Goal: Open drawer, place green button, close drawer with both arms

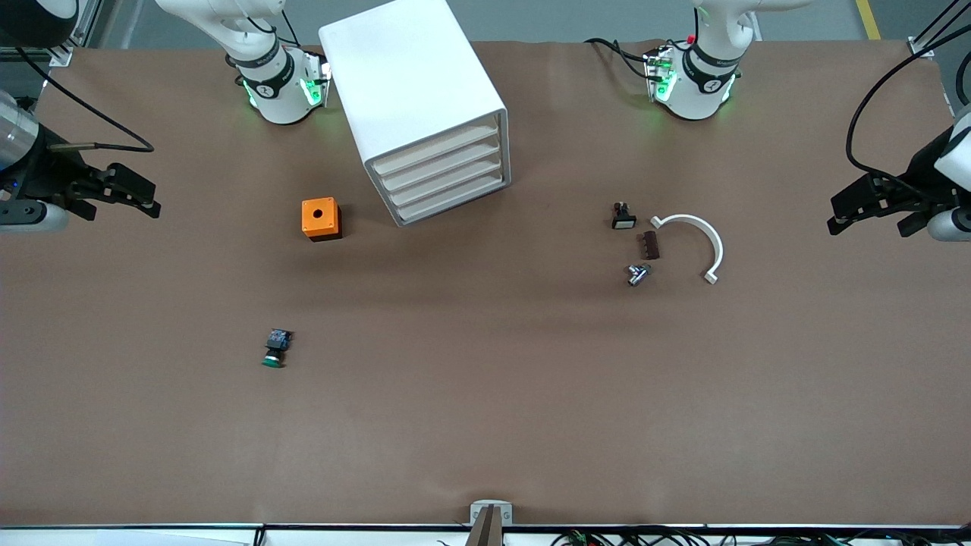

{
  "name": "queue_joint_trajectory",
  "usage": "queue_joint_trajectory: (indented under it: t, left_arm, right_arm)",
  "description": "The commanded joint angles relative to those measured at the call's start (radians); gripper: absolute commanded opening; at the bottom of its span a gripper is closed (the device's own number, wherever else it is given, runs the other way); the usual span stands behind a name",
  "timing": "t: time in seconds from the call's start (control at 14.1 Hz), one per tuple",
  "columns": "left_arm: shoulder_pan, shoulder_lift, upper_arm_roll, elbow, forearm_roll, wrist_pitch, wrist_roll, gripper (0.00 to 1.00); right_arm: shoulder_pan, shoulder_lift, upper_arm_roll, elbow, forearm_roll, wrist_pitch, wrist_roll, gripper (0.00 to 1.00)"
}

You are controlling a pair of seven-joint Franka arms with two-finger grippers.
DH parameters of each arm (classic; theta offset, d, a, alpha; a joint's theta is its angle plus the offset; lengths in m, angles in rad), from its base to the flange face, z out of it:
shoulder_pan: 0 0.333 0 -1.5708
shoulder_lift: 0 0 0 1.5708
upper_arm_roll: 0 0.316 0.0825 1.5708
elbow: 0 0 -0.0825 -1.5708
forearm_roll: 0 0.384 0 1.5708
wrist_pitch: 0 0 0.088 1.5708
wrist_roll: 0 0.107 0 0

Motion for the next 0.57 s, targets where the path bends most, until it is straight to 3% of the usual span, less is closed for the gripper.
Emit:
queue_joint_trajectory:
  t: [0.0,0.5]
  left_arm:
    - [0.008,-0.004,-0.008,0.005,0.002,-0.009,-0.012,0.99]
    - [0.022,0.009,0.006,0.008,-0.003,-0.007,0.003,0.99]
  right_arm:
    - [-0.003,-0.033,0.000,-0.032,0.012,0.006,-0.001,1.00]
    - [-0.004,-0.028,0.000,-0.029,0.012,0.005,-0.001,1.00]
